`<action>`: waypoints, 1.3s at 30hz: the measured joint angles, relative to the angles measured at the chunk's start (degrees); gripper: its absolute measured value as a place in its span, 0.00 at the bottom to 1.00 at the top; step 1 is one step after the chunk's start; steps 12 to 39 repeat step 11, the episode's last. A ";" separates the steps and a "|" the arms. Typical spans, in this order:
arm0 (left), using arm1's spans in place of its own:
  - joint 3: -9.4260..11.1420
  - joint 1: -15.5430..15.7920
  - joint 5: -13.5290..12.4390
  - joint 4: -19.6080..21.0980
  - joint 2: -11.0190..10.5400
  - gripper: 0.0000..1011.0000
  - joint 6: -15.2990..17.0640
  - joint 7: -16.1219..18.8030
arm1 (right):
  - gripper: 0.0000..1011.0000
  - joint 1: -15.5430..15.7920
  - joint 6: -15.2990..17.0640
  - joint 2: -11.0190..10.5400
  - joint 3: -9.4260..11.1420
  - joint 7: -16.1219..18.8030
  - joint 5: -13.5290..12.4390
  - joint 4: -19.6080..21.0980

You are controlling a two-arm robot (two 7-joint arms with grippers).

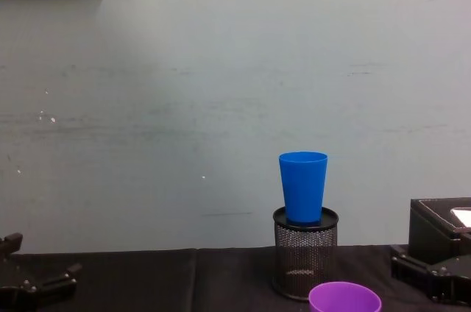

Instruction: Pick up one cup with a gripper and tap it against the other cup.

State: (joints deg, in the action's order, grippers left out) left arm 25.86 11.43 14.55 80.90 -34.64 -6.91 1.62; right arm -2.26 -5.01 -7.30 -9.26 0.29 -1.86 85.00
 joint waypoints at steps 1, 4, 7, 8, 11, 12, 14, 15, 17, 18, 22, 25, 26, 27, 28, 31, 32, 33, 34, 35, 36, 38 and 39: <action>0.00 0.00 0.00 0.00 0.00 0.99 0.00 0.00 | 0.99 0.00 0.00 0.00 0.00 0.00 0.00 0.00; 0.00 0.00 0.00 0.00 0.00 0.99 0.00 0.00 | 0.99 0.00 0.00 0.00 0.00 0.00 0.00 0.00; 0.00 0.00 0.00 0.00 0.00 0.99 0.00 0.00 | 0.99 0.00 0.00 0.00 0.00 0.00 0.00 0.00; 0.00 0.00 0.00 0.00 0.00 0.99 0.00 0.00 | 0.99 0.00 0.00 0.00 0.00 0.00 0.00 0.00; 0.00 0.00 0.00 0.00 0.00 0.99 0.00 0.00 | 0.99 0.00 0.00 0.00 0.00 0.00 0.00 0.00; 0.00 0.00 0.00 0.00 0.00 0.99 0.00 0.00 | 0.99 0.00 0.00 0.00 0.00 0.00 0.00 0.00; 0.00 0.00 0.00 0.00 0.00 0.99 0.00 0.00 | 0.99 0.00 0.00 0.00 0.00 0.00 0.00 0.00; 0.00 0.00 0.00 0.00 0.00 0.99 0.00 0.00 | 0.99 0.00 0.00 0.00 0.00 0.00 0.00 0.00; 0.00 0.00 0.00 0.00 0.00 0.99 0.00 0.00 | 0.99 0.00 0.00 0.00 0.00 0.00 0.00 0.00; 0.00 0.00 0.00 0.00 0.00 0.99 0.00 0.00 | 0.99 0.00 0.00 0.00 0.00 0.00 0.00 0.00; 0.00 0.00 0.00 0.00 0.00 0.99 0.00 0.00 | 0.99 0.00 0.00 0.00 0.00 0.00 0.00 0.00; 0.00 0.00 0.00 0.00 0.00 0.99 0.00 0.00 | 0.99 0.00 0.00 0.00 0.00 0.00 0.00 0.00; 0.00 0.00 0.00 0.00 0.00 0.99 0.00 0.00 | 0.99 0.00 0.00 0.00 0.00 0.00 0.00 0.00; 0.00 0.00 0.00 0.00 0.00 0.99 0.00 0.00 | 0.99 0.00 0.00 0.00 0.00 0.00 0.00 0.00; 0.00 0.00 0.00 0.00 0.00 0.99 0.00 0.00 | 0.99 0.00 0.00 0.00 0.00 0.00 0.00 0.00; 0.00 0.00 0.00 0.00 0.00 0.99 0.00 0.00 | 0.99 0.00 0.00 0.00 0.00 0.00 0.00 0.00; 0.00 0.00 0.00 0.00 0.00 0.99 0.00 0.00 | 0.99 0.00 0.00 0.00 0.00 0.00 0.00 0.00; 0.00 0.00 0.00 0.00 0.00 0.99 0.00 0.00 | 0.99 0.00 0.00 0.00 0.00 0.00 0.00 0.00; 0.00 0.00 0.00 0.00 0.00 0.99 0.00 0.00 | 0.99 0.00 0.00 0.00 0.00 0.00 0.00 0.00; 0.00 0.00 0.00 0.00 0.00 0.99 0.00 0.00 | 0.99 0.00 0.00 0.00 0.00 0.00 0.00 0.00; 0.00 0.00 0.00 0.00 0.00 0.99 0.00 0.00 | 0.99 0.00 0.00 0.00 0.00 0.00 0.00 0.00; 0.00 0.00 0.00 0.00 0.00 0.99 0.00 0.00 | 0.99 0.00 0.00 0.00 0.00 0.00 0.00 0.00; 0.00 0.00 0.00 0.00 0.00 0.99 0.00 0.00 | 0.99 0.00 0.00 0.00 0.00 0.00 0.00 0.00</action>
